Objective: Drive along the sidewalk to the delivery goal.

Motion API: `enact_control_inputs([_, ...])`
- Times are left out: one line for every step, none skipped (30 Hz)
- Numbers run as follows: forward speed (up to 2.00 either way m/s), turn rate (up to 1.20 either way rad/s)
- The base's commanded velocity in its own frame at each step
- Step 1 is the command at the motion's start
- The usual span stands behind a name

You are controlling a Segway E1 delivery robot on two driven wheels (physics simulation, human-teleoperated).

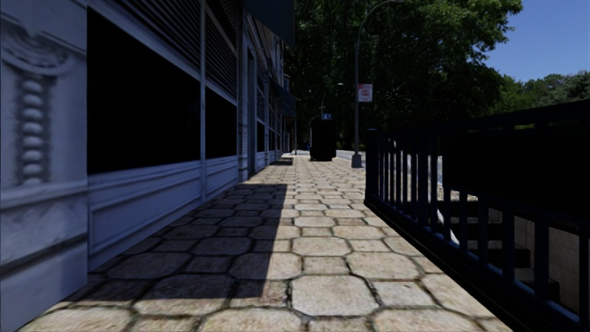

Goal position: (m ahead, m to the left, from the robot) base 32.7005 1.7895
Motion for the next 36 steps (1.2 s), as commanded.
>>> enact_control_inputs([2.0,0.0])
enact_control_inputs([2.0,0.0])
enact_control_inputs([2.0,0.0])
enact_control_inputs([2.0,0.0])
enact_control_inputs([2.0,0.0])
enact_control_inputs([2.0,0.0])
enact_control_inputs([2.0,0.0])
enact_control_inputs([2.0,0.0])
enact_control_inputs([2.0,0.0])
enact_control_inputs([2.0,0.0])
enact_control_inputs([2.0,0.0])
enact_control_inputs([2.0,0.0])
enact_control_inputs([2.0,0.0])
enact_control_inputs([2.0,0.0])
enact_control_inputs([2.0,0.0])
enact_control_inputs([2.0,0.0])
enact_control_inputs([2.0,0.0])
enact_control_inputs([2.0,0.0])
enact_control_inputs([2.0,0.0])
enact_control_inputs([2.0,0.0])
enact_control_inputs([2.0,0.0])
enact_control_inputs([2.0,0.0])
enact_control_inputs([2.0,0.0])
enact_control_inputs([2.0,0.0])
enact_control_inputs([2.0,0.0])
enact_control_inputs([2.0,0.0])
enact_control_inputs([2.0,0.0])
enact_control_inputs([2.0,0.0])
enact_control_inputs([2.0,0.0])
enact_control_inputs([2.0,0.0])
enact_control_inputs([2.0,0.0])
enact_control_inputs([2.0,0.0])
enact_control_inputs([2.0,0.0])
enact_control_inputs([2.0,0.0])
enact_control_inputs([2.0,0.0])
enact_control_inputs([2.0,0.0])
